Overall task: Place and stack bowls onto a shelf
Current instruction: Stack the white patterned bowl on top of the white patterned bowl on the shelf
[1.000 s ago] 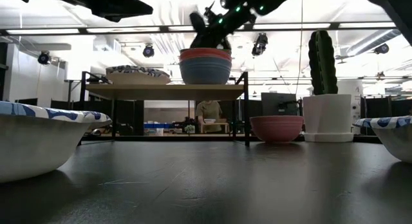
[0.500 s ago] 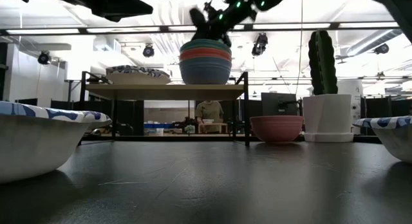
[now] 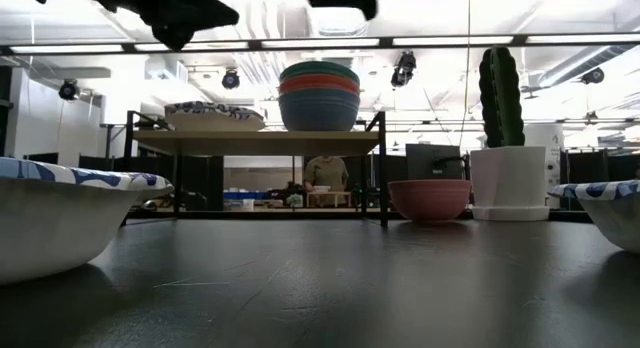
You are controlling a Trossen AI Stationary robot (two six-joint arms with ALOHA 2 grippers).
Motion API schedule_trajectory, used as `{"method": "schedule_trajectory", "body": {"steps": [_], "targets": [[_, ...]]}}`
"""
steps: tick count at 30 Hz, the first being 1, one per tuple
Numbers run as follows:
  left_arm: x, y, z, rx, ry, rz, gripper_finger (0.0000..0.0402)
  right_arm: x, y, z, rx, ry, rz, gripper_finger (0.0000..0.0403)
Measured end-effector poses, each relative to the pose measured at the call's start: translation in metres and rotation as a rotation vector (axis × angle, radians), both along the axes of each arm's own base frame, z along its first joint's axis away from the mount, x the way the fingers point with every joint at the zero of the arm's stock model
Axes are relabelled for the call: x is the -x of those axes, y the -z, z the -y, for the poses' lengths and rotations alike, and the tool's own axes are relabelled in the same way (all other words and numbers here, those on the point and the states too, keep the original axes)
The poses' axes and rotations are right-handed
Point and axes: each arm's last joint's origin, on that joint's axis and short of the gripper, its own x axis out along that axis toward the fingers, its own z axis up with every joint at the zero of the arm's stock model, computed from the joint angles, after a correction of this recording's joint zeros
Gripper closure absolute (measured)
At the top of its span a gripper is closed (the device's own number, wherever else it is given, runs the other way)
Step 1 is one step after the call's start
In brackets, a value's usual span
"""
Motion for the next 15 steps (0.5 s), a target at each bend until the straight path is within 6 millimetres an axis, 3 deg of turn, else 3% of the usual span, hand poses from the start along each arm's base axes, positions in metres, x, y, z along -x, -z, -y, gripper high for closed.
{"method": "schedule_trajectory", "body": {"steps": [6, 11, 15], "targets": [[-0.007, 0.009, 0.002, 0.063, -0.018, -0.030, 0.0402, 0.044, 0.024, -0.051, -0.055, -0.052, -0.110, 0.0323], [-0.014, 0.018, 0.004, 0.123, -0.038, -0.061, 0.0402, 0.077, 0.038, -0.065, -0.170, -0.021, -0.238, 0.0323], [-0.020, 0.026, 0.005, 0.122, -0.043, -0.092, 0.0402, 0.090, 0.049, -0.070, -0.209, -0.017, -0.303, 0.0323]]}}
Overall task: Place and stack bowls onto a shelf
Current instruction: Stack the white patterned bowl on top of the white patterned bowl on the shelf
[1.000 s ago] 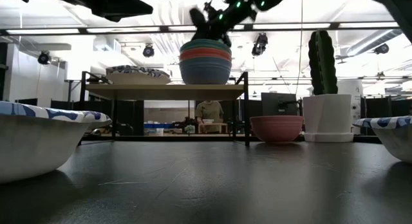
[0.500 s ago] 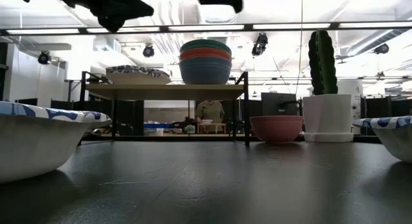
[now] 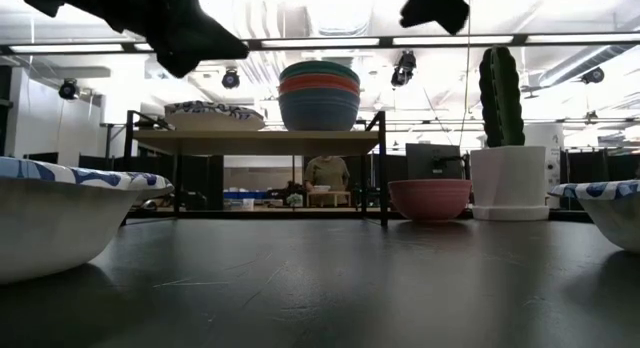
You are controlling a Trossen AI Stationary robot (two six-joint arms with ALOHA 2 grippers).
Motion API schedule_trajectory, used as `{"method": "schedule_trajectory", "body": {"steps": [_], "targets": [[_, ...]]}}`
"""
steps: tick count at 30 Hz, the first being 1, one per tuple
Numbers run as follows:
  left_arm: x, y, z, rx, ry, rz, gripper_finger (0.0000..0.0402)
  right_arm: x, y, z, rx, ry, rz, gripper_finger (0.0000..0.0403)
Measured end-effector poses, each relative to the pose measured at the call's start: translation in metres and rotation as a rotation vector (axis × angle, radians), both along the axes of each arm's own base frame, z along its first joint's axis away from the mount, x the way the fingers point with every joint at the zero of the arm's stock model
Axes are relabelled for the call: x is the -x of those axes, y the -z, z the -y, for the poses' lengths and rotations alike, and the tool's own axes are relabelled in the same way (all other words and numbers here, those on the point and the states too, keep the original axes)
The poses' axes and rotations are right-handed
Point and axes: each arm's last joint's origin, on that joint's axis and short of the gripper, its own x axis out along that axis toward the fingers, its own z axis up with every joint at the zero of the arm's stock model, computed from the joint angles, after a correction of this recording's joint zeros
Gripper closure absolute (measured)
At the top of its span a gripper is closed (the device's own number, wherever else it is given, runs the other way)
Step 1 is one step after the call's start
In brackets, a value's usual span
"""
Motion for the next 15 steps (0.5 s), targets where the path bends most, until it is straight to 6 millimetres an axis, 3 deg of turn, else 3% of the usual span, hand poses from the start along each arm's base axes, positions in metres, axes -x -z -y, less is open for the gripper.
{"method": "schedule_trajectory", "body": {"steps": [4, 10, 15], "targets": [[-0.005, 0.004, 0.001, 0.001, 0.000, 0.003, 0.0402, 0.005, 0.017, 0.001, 0.019, 0.024, -0.052, 0.0323], [-0.015, -0.004, 0.004, -0.022, 0.009, 0.008, 0.0402, 0.010, 0.046, 0.011, 0.231, 0.190, -0.153, 0.0323], [-0.023, -0.017, 0.006, -0.067, 0.035, -0.030, 0.0395, 0.011, 0.056, 0.021, 0.172, 0.155, -0.198, 0.0316]]}}
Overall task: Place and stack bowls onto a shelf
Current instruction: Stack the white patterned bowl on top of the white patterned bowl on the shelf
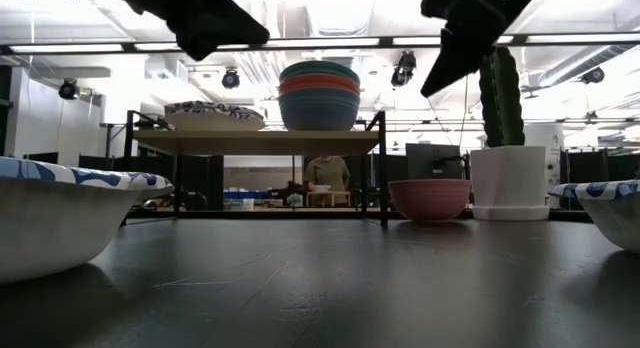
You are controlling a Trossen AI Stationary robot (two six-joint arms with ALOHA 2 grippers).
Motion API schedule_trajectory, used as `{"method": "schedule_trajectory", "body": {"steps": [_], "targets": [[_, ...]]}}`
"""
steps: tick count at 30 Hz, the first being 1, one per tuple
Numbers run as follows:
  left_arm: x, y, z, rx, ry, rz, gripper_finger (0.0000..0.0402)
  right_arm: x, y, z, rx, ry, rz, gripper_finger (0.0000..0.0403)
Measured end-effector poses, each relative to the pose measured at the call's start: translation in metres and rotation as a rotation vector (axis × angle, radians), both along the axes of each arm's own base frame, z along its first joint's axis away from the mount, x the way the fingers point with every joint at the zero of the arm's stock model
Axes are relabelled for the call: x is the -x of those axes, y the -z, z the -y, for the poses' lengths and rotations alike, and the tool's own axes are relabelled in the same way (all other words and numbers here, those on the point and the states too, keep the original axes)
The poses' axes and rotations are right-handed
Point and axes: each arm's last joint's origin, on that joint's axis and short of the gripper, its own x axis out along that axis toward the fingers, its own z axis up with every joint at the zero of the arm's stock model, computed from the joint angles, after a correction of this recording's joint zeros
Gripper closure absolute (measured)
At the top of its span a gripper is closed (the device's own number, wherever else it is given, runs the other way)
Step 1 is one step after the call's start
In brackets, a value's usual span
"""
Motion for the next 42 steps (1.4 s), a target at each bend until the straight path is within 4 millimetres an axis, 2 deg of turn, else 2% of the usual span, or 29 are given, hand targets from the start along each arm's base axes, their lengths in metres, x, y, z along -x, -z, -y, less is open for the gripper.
{"method": "schedule_trajectory", "body": {"steps": [4, 9, 14, 18, 22, 28, 35, 39, 42], "targets": [[-0.001, -0.006, 0.002, 0.031, 0.039, -0.056, 0.0368, 0.003, 0.002, -0.003, -0.126, -0.104, -0.045, 0.0297], [0.004, -0.006, 0.003, 0.083, 0.077, -0.187, 0.0318, 0.003, 0.000, -0.021, -0.301, -0.177, -0.039, 0.0284], [0.012, 0.003, 0.007, 0.167, 0.106, -0.328, 0.0264, 0.007, 0.001, -0.048, -0.354, -0.197, -0.058, 0.0280], [0.019, 0.014, 0.016, 0.276, 0.139, -0.435, 0.0236, 0.010, 0.001, -0.067, -0.316, -0.180, -0.044, 0.0280], [0.022, 0.025, 0.036, 0.362, 0.168, -0.521, 0.0232, 0.014, 0.001, -0.082, -0.231, -0.165, -0.020, 0.0280], [0.020, 0.051, 0.064, 0.339, 0.183, -0.670, 0.0235, 0.017, 0.001, -0.094, -0.115, -0.116, 0.026, 0.0281], [0.014, 0.089, 0.071, 0.298, 0.140, -0.848, 0.0236, 0.017, 0.001, -0.095, -0.079, -0.096, 0.041, 0.0282], [0.012, 0.096, 0.072, 0.316, 0.135, -0.879, 0.0252, 0.016, 0.002, -0.096, -0.078, -0.094, 0.038, 0.0280], [0.011, 0.097, 0.073, 0.338, 0.115, -0.884, 0.0284, 0.015, 0.004, -0.096, -0.080, -0.094, 0.045, 0.0280]]}}
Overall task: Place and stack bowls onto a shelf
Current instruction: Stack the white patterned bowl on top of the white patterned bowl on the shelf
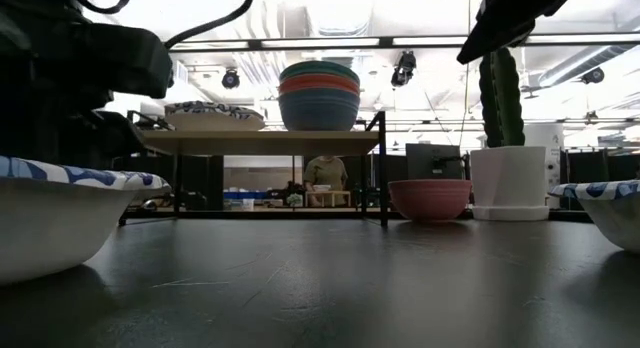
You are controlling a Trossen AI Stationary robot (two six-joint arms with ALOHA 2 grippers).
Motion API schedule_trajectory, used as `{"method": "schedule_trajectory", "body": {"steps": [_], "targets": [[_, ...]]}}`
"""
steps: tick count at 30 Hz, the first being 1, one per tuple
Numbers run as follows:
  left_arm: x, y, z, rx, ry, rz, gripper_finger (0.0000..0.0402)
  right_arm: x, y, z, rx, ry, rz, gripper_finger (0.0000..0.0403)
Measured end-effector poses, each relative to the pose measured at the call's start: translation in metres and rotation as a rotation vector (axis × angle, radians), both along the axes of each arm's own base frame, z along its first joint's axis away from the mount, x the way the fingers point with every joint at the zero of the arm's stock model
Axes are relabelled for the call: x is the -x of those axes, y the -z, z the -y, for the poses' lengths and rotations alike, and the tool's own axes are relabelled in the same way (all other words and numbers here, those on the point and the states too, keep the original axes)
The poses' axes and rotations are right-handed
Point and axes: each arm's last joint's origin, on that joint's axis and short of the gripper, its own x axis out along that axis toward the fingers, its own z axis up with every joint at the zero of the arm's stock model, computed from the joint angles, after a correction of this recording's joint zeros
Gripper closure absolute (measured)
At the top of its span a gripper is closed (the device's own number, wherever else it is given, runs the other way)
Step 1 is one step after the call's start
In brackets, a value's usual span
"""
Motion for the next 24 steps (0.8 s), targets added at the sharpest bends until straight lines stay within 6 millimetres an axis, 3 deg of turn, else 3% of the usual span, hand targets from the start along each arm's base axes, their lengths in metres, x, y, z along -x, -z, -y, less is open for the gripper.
{"method": "schedule_trajectory", "body": {"steps": [6, 14, 18, 24], "targets": [[0.000, -0.003, 0.000, 0.025, -0.032, 0.007, 0.0385, -0.001, 0.009, -0.001, -0.006, -0.002, 0.017, 0.0287], [0.003, -0.023, -0.002, 0.041, -0.007, 0.066, 0.0398, 0.000, 0.015, 0.001, 0.008, 0.026, 0.009, 0.0296], [0.005, -0.055, -0.003, 0.059, 0.035, 0.150, 0.0400, -0.001, 0.014, 0.000, 0.021, 0.011, 0.026, 0.0299], [0.014, -0.130, -0.016, 0.023, 0.085, 0.279, 0.0401, -0.006, 0.009, -0.001, 0.073, -0.032, 0.079, 0.0296]]}}
